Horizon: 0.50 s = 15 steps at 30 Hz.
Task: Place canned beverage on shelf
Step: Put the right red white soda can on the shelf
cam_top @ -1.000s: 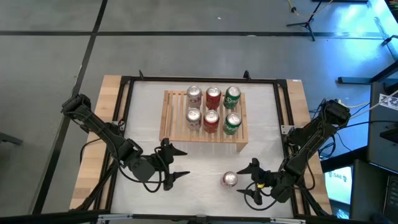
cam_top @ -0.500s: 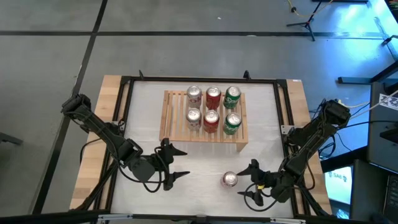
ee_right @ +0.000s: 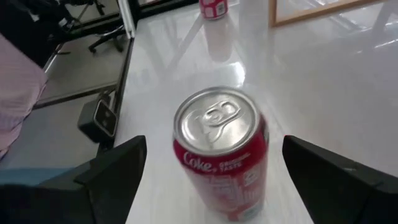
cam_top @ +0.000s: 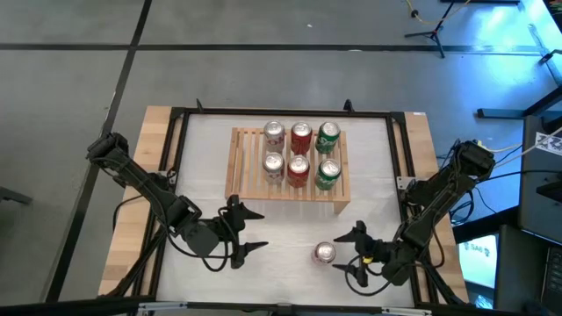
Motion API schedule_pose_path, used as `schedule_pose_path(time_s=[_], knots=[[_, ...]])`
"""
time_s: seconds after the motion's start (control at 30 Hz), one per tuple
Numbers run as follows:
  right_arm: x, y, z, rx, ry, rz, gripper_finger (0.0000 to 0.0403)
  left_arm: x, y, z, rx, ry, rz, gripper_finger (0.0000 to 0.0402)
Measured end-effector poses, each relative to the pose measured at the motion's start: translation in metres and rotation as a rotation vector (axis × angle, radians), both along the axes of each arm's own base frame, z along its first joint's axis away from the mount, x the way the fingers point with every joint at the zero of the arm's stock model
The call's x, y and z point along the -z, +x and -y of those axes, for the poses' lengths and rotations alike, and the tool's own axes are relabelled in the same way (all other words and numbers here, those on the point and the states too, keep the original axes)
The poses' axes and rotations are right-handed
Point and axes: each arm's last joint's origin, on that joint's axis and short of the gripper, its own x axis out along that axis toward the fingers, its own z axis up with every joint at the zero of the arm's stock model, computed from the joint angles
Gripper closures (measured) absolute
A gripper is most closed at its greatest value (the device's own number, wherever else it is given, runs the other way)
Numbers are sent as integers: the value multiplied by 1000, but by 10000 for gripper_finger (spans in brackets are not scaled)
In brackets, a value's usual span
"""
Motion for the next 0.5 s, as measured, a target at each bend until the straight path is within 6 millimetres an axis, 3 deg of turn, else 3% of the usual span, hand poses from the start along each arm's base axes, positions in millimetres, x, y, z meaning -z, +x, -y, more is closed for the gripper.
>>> schedule_pose_path(time_s=[0.5], knots=[[17,19,-3,-7,18,-10,33,0,0,0,-2,-2,3,64]])
